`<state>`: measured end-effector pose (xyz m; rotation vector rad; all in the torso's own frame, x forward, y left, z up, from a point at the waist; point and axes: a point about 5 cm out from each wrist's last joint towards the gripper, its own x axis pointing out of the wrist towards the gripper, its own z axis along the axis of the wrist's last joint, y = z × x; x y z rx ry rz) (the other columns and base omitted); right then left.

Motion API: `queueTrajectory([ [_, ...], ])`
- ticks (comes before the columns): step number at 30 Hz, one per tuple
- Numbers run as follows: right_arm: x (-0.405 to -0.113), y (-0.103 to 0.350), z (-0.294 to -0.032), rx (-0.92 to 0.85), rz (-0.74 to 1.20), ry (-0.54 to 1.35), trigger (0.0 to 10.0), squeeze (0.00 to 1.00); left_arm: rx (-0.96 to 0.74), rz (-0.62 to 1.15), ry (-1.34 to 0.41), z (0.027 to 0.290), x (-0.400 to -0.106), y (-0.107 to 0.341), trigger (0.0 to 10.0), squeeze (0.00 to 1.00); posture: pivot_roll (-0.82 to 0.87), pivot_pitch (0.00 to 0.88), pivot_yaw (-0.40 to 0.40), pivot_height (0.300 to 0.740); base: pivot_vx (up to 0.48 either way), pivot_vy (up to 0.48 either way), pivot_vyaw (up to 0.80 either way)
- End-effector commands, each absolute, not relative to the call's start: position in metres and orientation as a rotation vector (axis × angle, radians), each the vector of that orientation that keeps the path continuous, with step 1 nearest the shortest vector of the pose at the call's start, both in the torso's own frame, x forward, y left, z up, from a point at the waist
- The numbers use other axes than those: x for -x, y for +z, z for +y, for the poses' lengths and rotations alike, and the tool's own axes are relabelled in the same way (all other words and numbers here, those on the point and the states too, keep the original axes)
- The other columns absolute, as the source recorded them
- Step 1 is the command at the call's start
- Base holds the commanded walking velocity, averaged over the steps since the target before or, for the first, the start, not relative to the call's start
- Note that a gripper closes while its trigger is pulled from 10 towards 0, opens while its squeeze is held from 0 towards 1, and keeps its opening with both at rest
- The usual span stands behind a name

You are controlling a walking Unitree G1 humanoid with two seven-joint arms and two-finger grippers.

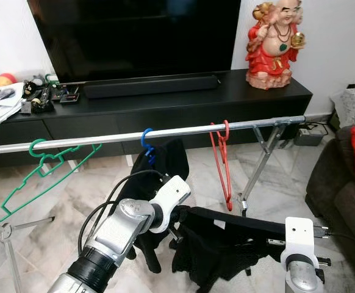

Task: Hang hanger

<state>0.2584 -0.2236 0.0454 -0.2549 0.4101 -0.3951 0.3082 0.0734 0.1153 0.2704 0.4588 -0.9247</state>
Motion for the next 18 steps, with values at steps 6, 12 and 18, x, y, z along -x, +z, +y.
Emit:
queueTrajectory([
  [6, -0.250, 0.037, -0.209, 0.210, 0.438, -0.344, 0.0, 0.00, -0.333, 0.507, -0.886, 0.101, -0.303, 0.103, 4.0, 0.00, 0.02, 0.018, 0.067, 0.740, 0.000, 0.000, 0.00],
  [12, -0.252, 0.035, -0.194, 0.207, 0.443, -0.245, 0.0, 0.00, -0.326, 0.480, -0.946, 0.099, -0.297, 0.105, 8.8, 1.00, 0.02, 0.022, 0.063, 0.740, 0.000, 0.000, 0.00],
  [18, -0.255, 0.035, -0.187, 0.210, 0.450, -0.162, 0.0, 0.00, -0.310, 0.450, -1.014, 0.098, -0.293, 0.110, 10.0, 1.00, 0.02, 0.028, 0.057, 0.740, 0.000, 0.000, 0.00],
])
